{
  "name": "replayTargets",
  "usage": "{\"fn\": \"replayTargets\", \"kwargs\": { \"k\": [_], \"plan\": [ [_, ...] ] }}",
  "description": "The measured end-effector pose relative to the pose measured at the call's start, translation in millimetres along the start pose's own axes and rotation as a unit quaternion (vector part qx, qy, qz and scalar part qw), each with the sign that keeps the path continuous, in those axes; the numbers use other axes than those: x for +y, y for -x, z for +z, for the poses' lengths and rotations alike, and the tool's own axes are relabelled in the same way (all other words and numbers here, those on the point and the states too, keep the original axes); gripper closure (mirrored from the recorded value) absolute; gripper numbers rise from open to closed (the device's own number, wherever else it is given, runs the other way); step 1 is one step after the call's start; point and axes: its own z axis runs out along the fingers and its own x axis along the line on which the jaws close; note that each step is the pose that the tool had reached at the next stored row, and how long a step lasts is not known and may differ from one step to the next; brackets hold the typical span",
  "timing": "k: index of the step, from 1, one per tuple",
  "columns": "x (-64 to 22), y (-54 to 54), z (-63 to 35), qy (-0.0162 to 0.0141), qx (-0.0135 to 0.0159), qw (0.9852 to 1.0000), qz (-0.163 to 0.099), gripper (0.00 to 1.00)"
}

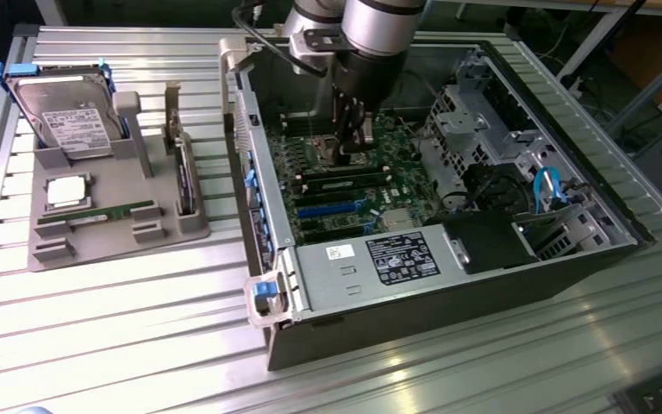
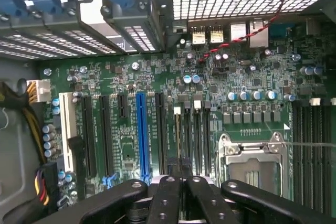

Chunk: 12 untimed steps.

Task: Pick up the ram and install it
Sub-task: 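Press down the ram until it locks into place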

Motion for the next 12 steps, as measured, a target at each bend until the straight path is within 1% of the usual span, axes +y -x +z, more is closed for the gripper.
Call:
{"fn": "replayTargets", "kwargs": {
  "k": [1,3,5,7,8,10,12],
  "plan": [
    [-2.8,0.0,-3.0,0.0006,0.0,1.0,0.0,0.87],
    [-8.7,0.1,-5.9,0.0012,0.0001,1.0,-0.001,0.87],
    [-15.4,0.1,-12.1,0.0025,0.0001,1.0,-0.002,0.87],
    [-24.5,-0.4,-27.7,0.0066,0.0004,1.0,-0.005,0.87],
    [-27.9,-0.5,-32.2,0.0079,0.0005,1.0,-0.006,0.87],
    [-31.4,-0.6,-36.8,0.01,0.0006,0.9999,-0.007,0.87],
    [-31.5,-0.6,-37.2,0.0107,0.0006,0.9999,-0.007,0.87]
  ]
}}
